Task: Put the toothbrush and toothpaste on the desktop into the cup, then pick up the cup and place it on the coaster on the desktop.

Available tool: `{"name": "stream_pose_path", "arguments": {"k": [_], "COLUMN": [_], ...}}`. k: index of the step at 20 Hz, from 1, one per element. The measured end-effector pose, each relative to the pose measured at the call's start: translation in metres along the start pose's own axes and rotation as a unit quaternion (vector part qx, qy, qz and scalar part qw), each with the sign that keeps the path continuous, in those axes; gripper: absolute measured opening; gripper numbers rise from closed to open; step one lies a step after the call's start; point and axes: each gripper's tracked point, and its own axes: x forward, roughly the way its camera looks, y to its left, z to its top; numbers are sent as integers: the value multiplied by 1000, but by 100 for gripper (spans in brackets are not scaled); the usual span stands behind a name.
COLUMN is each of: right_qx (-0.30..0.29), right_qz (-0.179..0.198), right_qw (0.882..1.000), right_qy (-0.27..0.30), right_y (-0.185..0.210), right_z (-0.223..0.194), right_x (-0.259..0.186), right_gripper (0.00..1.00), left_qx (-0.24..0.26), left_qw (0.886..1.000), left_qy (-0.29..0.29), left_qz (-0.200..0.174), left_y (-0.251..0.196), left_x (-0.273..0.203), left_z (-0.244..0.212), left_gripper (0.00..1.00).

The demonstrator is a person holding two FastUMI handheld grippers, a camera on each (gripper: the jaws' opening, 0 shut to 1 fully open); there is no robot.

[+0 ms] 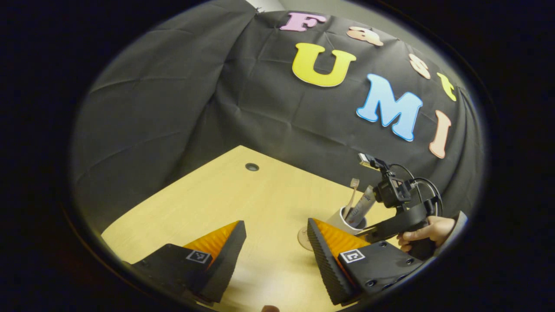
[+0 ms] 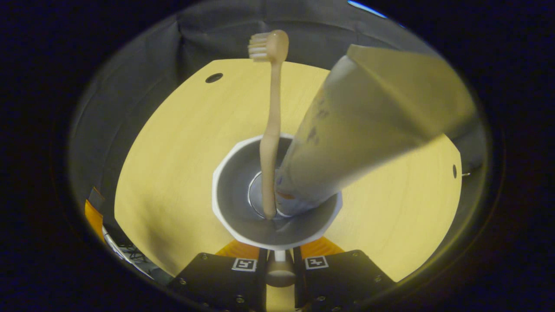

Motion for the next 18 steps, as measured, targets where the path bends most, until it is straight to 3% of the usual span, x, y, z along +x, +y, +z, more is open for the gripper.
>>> {"name": "stream_pose_path", "arguments": {"k": [1, 2, 3, 9, 17, 18], "right_qx": [2, 2, -1, -11, -15, -16], "right_qz": [0, 1, 0, -3, -19, -23], "right_qw": [1000, 1000, 1000, 1000, 999, 999], "right_qy": [1, 3, 4, 18, 21, 20], "right_y": [2, 3, 3, 15, 17, 14], "right_z": [1, 2, 3, 5, 6, 7], "right_x": [2, 3, 4, 21, 23, 20], "right_gripper": [25, 25, 25, 25, 22, 28], "left_qx": [-3, -6, -8, -14, -18, -16], "left_qw": [1000, 1000, 1000, 1000, 1000, 1000], "left_qy": [-1, -1, -1, -6, -5, -6], "left_qz": [4, 7, 11, 19, 17, 16], "left_y": [5, 11, 15, 35, 32, 31], "left_x": [-3, -4, -5, -13, -14, -14], "left_z": [1, 0, 1, -3, -6, -7], "left_gripper": [92, 89, 92, 92, 92, 92]}}
